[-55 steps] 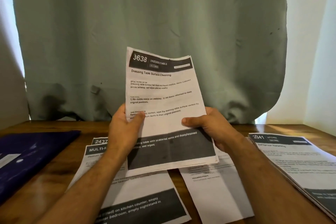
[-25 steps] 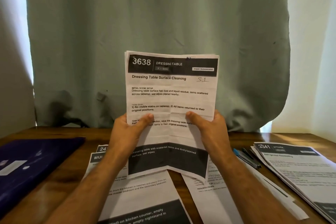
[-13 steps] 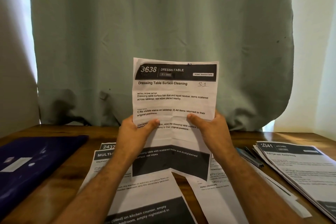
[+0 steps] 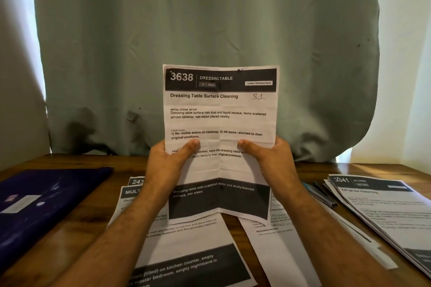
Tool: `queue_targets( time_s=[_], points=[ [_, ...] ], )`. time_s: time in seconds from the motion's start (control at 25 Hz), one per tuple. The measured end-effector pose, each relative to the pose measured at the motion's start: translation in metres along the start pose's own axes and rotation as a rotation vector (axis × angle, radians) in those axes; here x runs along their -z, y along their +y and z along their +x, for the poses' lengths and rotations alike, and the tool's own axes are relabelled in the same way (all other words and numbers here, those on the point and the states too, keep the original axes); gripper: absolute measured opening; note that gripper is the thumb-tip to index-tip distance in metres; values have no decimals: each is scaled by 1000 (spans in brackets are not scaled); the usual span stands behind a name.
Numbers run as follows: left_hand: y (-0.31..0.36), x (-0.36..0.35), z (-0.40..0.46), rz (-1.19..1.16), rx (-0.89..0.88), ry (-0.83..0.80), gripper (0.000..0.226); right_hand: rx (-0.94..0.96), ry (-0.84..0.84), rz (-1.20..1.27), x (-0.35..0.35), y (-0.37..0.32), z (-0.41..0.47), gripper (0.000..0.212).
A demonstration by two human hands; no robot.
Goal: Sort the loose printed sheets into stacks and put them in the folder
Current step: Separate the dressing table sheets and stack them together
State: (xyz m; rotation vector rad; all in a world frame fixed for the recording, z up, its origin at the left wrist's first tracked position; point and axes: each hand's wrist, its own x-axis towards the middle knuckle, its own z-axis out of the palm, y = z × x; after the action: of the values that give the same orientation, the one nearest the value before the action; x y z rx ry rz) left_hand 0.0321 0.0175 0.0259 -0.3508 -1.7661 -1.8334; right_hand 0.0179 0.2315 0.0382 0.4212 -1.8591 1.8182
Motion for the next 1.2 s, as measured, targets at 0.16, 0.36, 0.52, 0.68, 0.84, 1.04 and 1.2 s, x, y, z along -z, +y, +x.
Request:
queue_targets(
  time_s=[0.16, 0.36, 0.52, 0.68, 0.84, 1.04, 1.2],
  points=[
    [-5, -1, -2, 7, 19, -20, 30, -20, -20, -2, -1, 3, -1, 33],
    [-7, -1, -1, 11, 14, -23, 34, -10, -34, 41, 0, 1, -1, 32],
    [-9, -1, -3, 43, 42, -52, 30, -28, -41, 28, -1, 4, -3, 33],
    [-5, 1, -1, -13, 42, -47, 28, -12, -35, 51, 2, 1, 0, 34],
    [-7, 3, -2, -3, 92, -65, 28, -35, -55, 26, -1, 6, -2, 30],
    [0, 7, 2, -67, 136, -81, 36, -7, -109, 84, 2, -3, 1, 36],
    [-6, 9, 3, -249, 439, -160, 37, -111, -116, 61, 9, 5, 8, 34]
  ],
)
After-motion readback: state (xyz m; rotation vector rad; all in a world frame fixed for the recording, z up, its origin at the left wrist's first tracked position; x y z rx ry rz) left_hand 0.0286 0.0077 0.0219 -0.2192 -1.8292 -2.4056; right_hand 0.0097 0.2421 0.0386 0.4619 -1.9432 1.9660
